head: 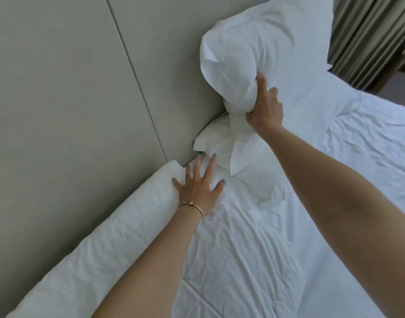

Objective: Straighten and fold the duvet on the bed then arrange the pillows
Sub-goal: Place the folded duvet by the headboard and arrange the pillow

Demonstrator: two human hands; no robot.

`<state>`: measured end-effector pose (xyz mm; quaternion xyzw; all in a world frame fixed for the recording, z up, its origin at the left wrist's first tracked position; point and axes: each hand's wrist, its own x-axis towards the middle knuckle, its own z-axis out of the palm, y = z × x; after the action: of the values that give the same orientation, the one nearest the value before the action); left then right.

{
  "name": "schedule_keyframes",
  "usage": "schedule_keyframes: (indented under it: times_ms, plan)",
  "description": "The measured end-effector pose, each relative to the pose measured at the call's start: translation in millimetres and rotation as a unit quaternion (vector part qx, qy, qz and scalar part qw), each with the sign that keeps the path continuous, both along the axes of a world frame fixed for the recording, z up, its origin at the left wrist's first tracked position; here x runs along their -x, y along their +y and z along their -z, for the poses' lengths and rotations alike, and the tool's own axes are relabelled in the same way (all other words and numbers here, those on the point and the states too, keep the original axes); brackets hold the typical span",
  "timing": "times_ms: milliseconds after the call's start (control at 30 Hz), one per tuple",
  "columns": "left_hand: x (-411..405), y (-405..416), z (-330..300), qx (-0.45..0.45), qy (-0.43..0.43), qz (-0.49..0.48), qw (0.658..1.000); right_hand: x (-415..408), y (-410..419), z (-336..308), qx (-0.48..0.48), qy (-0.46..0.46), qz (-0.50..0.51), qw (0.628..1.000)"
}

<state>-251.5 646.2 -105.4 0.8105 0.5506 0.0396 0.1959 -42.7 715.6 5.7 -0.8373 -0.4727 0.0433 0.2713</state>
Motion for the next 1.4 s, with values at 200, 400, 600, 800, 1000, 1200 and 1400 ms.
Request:
schedule_keyframes:
  times_ms: [200,400,600,800,1000,1200,1400]
  plan:
    - [-18.0,15.5,-140.9,-0.292,-0.299,0.04,0.908,4.2,-72.4,-111.6,0.012,-0.182,-0.08,0.98]
    - [23.2,6.2,-237.7,-0.275,-0.362,0.063,0.888,69.2,-166.0,-176.3,0.031,-0.343,-0.186,0.92]
    - [112.6,-75.6,-275.1,-0.299,-0.467,-0.009,0.832,164.4,-242.7,-235.5,-0.031,-0.415,-0.233,0.879]
    - [239.2,-160.1,-285.6,-0.305,-0.43,0.032,0.849,266.9,-330.3,-242.3,0.025,-0.341,-0.25,0.906]
    - [333.8,-187.6,-247.0,0.069,0.066,0.104,0.99,325.6,-365.5,-139.2,0.217,0.079,-0.265,0.936]
    - [305.2,-185.2,-204.1,0.0,0.001,0.103,0.995,341.5,-348.1,-57.0,0.23,-0.004,-0.096,0.969]
    - [311.0,-183.5,-149.2,0.077,0.125,0.062,0.987,328.6,-363.6,-27.3,0.188,0.014,-0.156,0.97]
